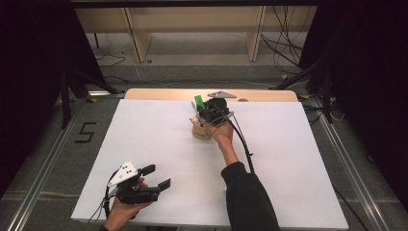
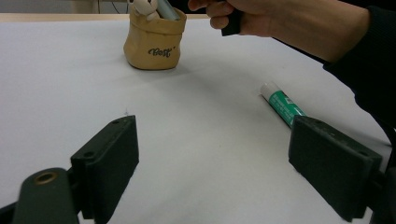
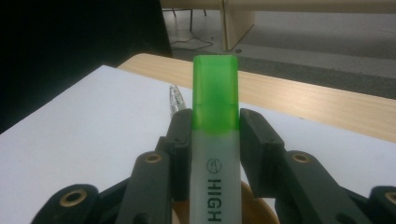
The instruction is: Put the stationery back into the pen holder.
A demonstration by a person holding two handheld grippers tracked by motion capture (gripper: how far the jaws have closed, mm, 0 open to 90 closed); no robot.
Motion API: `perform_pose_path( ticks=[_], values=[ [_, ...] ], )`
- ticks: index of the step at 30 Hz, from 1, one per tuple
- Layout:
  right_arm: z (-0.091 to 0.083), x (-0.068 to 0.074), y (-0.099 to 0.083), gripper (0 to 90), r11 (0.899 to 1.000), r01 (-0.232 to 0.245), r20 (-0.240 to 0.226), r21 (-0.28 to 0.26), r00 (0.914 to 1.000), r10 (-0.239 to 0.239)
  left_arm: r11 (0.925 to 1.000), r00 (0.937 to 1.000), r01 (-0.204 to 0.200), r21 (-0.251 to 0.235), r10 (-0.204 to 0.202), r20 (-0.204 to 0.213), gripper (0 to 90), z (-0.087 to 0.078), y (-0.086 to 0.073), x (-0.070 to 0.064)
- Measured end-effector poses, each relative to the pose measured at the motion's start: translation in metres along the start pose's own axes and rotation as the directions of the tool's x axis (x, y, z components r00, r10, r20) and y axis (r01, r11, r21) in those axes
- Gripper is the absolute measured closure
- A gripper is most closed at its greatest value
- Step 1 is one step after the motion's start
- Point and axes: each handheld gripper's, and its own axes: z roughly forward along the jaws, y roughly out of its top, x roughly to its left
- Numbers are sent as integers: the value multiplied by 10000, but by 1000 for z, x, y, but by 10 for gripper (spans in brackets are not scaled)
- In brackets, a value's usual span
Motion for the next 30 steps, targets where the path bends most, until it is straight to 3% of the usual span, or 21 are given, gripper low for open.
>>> perform_pose_path(
  ticks=[26, 27, 30],
  values=[
    [-2, 0, -4, 665, 9998, 217, 42, -18, 9998, -217, 10000, 10000, 11, 5, -11, 44, 159, 1, 0, -1],
    [-2, 0, -5, 659, 9998, 213, 46, 11, 9998, -213, 10000, 10000, 15, 8, -15, 45, 159, 1, 0, -1],
    [-4, 0, -3, 509, 9999, 88, -22, 79, 10000, -88, 10000, 10000, 11, 4, -11, 47, 160, 1, 0, -1]
  ],
)
